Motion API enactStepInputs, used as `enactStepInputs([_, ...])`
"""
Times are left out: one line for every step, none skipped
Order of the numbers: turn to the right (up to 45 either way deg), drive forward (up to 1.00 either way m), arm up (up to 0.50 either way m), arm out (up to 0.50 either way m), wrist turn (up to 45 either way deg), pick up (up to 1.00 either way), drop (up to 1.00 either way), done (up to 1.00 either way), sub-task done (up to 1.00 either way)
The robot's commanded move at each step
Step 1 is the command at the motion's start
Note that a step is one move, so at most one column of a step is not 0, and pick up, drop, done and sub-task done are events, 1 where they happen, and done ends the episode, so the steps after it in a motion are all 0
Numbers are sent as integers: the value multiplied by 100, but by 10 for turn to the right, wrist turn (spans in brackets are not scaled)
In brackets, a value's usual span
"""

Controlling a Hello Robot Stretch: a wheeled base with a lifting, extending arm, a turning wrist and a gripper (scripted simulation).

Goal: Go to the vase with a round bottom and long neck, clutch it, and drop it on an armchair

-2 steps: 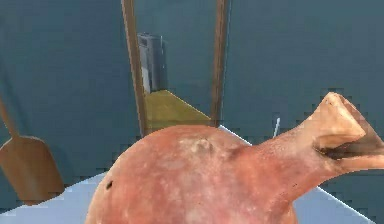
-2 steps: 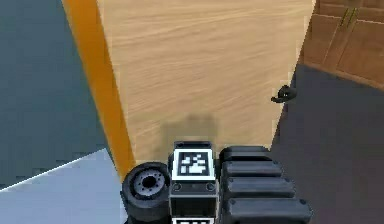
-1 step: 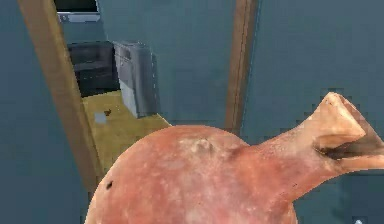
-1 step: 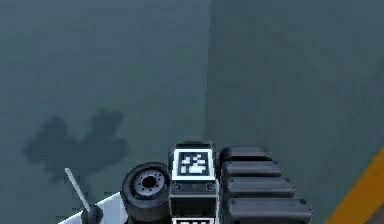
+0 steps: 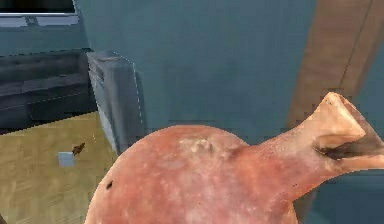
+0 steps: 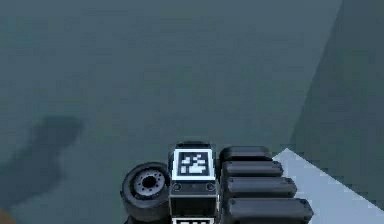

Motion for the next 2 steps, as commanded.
enactStepInputs([420,0,0,0,0,0,0,0,0])
enactStepInputs([0,5,0,0,0,0,0,0,0])
